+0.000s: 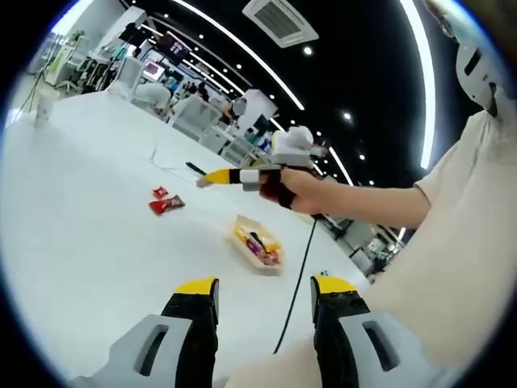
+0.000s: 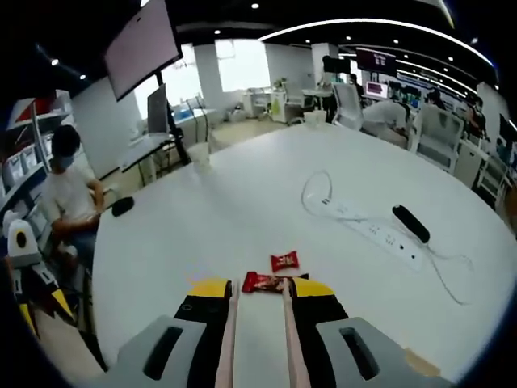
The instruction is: Place the target food into the container with the food tongs after gripping and lifting it, then release it inside without dropping or visibly crushing the food.
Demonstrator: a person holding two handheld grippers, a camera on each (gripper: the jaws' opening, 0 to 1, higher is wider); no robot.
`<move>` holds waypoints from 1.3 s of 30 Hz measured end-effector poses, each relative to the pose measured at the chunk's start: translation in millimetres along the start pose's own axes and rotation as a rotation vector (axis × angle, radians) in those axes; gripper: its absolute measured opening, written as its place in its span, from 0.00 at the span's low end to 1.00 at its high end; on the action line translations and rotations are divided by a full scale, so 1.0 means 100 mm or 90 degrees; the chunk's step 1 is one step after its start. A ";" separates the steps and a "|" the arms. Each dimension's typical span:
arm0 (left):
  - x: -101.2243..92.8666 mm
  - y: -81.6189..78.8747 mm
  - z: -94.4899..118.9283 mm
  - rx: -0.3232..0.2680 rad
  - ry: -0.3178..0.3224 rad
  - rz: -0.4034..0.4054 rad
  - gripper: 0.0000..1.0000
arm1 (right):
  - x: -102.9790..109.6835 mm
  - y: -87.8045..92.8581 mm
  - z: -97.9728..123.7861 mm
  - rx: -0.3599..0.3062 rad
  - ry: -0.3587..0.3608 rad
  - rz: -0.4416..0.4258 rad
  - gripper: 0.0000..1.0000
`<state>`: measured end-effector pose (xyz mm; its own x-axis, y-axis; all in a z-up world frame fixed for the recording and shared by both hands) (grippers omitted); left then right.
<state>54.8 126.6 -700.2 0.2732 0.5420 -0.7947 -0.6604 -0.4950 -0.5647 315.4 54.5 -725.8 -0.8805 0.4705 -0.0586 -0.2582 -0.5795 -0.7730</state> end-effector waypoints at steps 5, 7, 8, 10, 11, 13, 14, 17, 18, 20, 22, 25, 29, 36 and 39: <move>0.05 -0.01 0.02 -0.007 -0.009 0.010 0.44 | -0.01 0.00 -0.11 0.008 -0.004 0.003 0.27; 0.05 -0.02 0.02 -0.009 -0.011 0.012 0.44 | -0.01 -0.02 -0.14 0.007 -0.005 0.006 0.27; 0.06 -0.02 0.02 -0.010 -0.012 0.013 0.44 | -0.01 -0.03 -0.16 0.006 -0.007 0.007 0.28; 0.08 -0.02 0.03 -0.012 -0.013 0.017 0.44 | -0.01 -0.05 -0.19 0.008 -0.007 0.009 0.28; 0.09 -0.02 0.03 -0.012 -0.014 0.018 0.44 | -0.01 -0.05 -0.20 0.008 -0.009 0.009 0.28; 0.11 -0.01 0.03 -0.011 -0.015 0.021 0.44 | -0.04 -0.06 -0.24 0.009 -0.008 0.005 0.28; 0.12 -0.01 0.03 -0.009 -0.016 0.021 0.44 | -0.05 -0.06 -0.27 0.010 -0.009 0.007 0.28; 0.13 -0.01 0.04 -0.009 -0.020 0.023 0.44 | -0.04 -0.08 -0.29 0.012 -0.010 0.013 0.28; 0.15 -0.02 0.05 -0.012 -0.022 0.025 0.44 | -0.04 -0.09 -0.31 0.013 -0.010 0.018 0.28; 0.16 -0.03 0.05 -0.015 -0.025 0.028 0.44 | -0.04 -0.09 -0.34 0.014 -0.010 0.021 0.28; 0.17 -0.04 0.05 -0.018 -0.027 0.029 0.44 | -0.05 -0.09 -0.37 0.016 -0.011 0.023 0.28; 0.18 -0.06 0.05 -0.022 -0.029 0.030 0.44 | -0.10 -0.09 -0.41 0.016 0.003 0.039 0.28; 0.20 -0.06 0.06 -0.028 -0.034 0.035 0.44 | -0.23 -0.05 -0.46 0.021 0.045 0.057 0.28; 0.23 -0.05 0.07 -0.028 -0.039 0.042 0.44 | -0.26 0.00 -0.58 0.035 0.038 0.056 0.28; 0.24 -0.05 0.08 -0.027 -0.041 0.046 0.44 | -0.26 0.00 -0.63 0.036 0.033 0.054 0.28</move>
<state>59.4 147.4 -715.2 0.1794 0.5462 -0.8182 -0.6456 -0.5622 -0.5168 363.5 84.0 -763.8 -0.8788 0.4510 -0.1561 -0.2067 -0.6546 -0.7271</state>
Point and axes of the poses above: the point that each gripper's makers call its tool centre point, and the gripper's own axes: z roughly backward along the fingers, x roughly to its left, y roughly out of its underside, the point moved 3 cm from there along z, roughly backward along the fingers, and after that the axes turned 12 degrees about z, right-handed, at the moved point
